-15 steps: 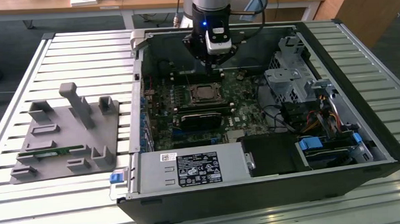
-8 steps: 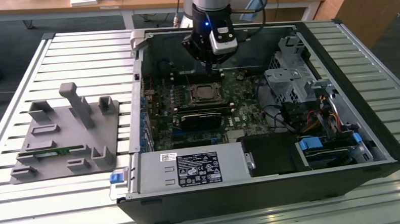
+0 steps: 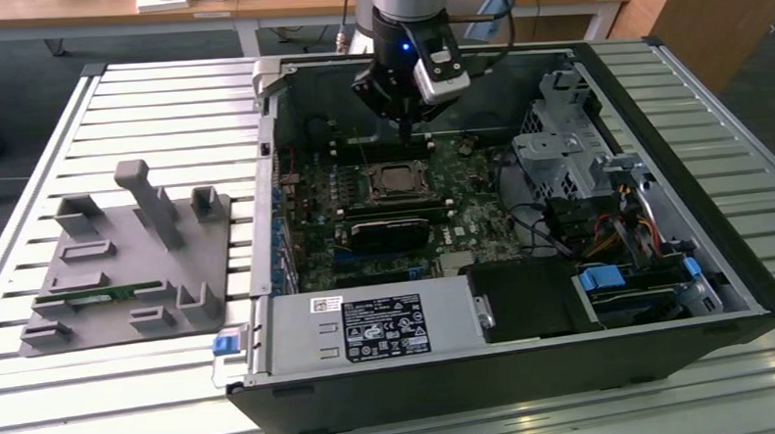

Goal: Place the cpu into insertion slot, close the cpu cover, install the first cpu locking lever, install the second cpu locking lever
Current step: 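Install the first cpu locking lever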

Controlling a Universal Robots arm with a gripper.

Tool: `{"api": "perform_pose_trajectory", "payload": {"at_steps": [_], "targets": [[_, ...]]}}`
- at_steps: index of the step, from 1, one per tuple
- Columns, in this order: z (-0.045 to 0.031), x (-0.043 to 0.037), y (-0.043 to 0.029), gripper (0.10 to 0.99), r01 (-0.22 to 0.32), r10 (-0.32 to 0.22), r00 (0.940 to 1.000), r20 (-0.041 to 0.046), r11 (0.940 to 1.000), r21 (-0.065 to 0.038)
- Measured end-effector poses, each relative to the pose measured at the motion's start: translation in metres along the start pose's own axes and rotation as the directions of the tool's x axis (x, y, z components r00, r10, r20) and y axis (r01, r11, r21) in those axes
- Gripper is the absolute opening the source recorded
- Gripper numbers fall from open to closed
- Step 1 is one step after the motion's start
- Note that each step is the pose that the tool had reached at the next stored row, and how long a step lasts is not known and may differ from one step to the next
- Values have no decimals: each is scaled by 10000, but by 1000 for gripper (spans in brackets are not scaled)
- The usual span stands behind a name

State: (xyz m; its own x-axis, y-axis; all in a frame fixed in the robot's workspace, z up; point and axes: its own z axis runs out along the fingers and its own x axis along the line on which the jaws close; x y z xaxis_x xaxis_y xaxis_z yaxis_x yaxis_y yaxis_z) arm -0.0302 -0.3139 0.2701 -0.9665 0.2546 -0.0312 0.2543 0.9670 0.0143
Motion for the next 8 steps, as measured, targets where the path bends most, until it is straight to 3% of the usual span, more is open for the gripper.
{"api": "perform_pose_trajectory", "payload": {"at_steps": [8], "targets": [[0, 0, 0, 106, 1105, -1105, 9939, -15, 9939, -36]]}}
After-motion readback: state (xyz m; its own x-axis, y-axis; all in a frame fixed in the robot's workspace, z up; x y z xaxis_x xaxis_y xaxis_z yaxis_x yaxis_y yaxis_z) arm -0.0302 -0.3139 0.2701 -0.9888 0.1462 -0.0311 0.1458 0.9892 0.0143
